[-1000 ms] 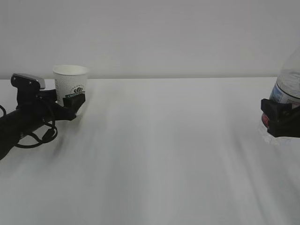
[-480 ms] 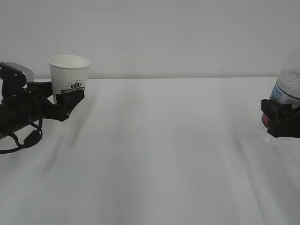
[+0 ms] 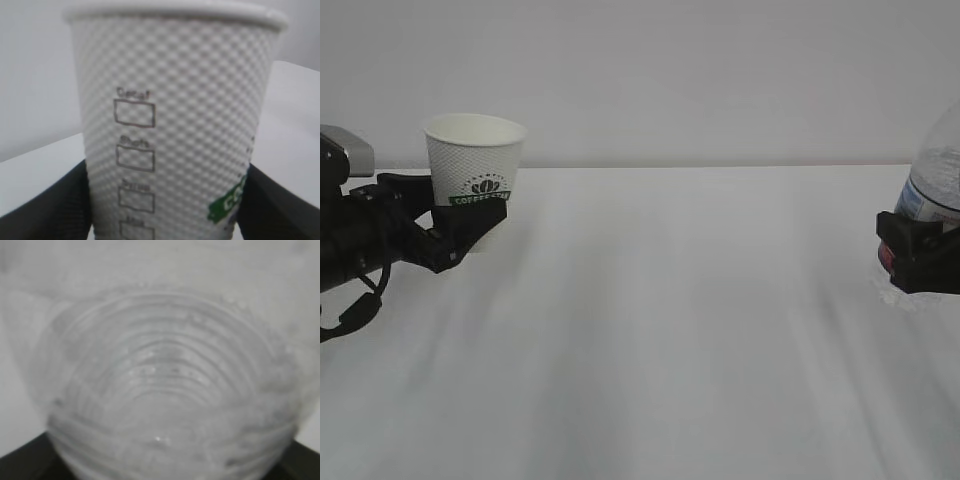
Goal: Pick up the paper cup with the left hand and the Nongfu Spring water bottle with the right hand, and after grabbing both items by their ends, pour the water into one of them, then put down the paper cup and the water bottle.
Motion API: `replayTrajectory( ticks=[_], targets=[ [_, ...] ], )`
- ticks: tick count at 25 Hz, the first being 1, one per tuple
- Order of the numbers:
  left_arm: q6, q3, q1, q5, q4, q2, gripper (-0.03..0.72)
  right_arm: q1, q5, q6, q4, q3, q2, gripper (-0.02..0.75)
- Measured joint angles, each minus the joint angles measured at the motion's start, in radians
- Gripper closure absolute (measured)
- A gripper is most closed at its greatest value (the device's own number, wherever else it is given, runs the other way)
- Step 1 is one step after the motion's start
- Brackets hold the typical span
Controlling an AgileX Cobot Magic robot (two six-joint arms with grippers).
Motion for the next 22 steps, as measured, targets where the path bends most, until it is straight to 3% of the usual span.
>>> replayTrajectory(
  ticks=[11,22],
  targets=[
    [-0.103,0.0,-0.023,0.0,0.238,-0.088,0.1,0.0,0.001,0.0,-0.033,0.0,0.0,0.208],
    [-0.11,0.0,-0.241,0.0,0.235,-0.094,0.101,0.0,0.123,0.0,-0.088,-0.029,-0.09,0.208]
  ],
)
